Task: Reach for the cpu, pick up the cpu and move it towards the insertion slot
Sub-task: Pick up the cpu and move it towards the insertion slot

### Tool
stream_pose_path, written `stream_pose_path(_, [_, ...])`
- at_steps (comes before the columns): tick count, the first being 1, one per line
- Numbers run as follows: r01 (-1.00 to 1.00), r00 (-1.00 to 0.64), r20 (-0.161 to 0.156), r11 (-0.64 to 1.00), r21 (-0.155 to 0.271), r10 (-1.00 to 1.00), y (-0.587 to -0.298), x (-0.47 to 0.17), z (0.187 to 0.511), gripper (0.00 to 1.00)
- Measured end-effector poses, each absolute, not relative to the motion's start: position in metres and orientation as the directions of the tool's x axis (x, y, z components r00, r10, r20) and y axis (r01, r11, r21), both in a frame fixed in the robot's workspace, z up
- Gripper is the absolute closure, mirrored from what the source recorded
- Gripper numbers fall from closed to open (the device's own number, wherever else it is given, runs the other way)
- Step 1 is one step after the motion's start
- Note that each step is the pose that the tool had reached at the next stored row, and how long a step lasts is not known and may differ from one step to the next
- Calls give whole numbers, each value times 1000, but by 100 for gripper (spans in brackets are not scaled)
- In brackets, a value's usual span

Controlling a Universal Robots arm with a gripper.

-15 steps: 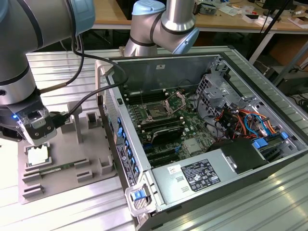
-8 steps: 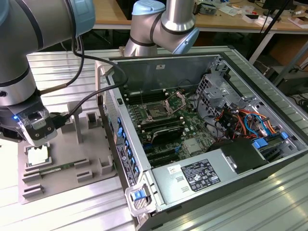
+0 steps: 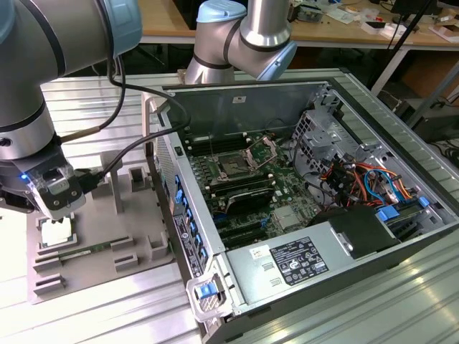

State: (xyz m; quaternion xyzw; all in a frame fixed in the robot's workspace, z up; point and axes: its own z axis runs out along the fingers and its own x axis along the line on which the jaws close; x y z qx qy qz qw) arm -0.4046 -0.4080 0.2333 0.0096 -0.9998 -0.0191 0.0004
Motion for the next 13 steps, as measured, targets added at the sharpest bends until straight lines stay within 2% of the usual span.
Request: stream_pose_path(13, [-19, -1000, 0, 999, 38, -19, -408, -405, 229, 89])
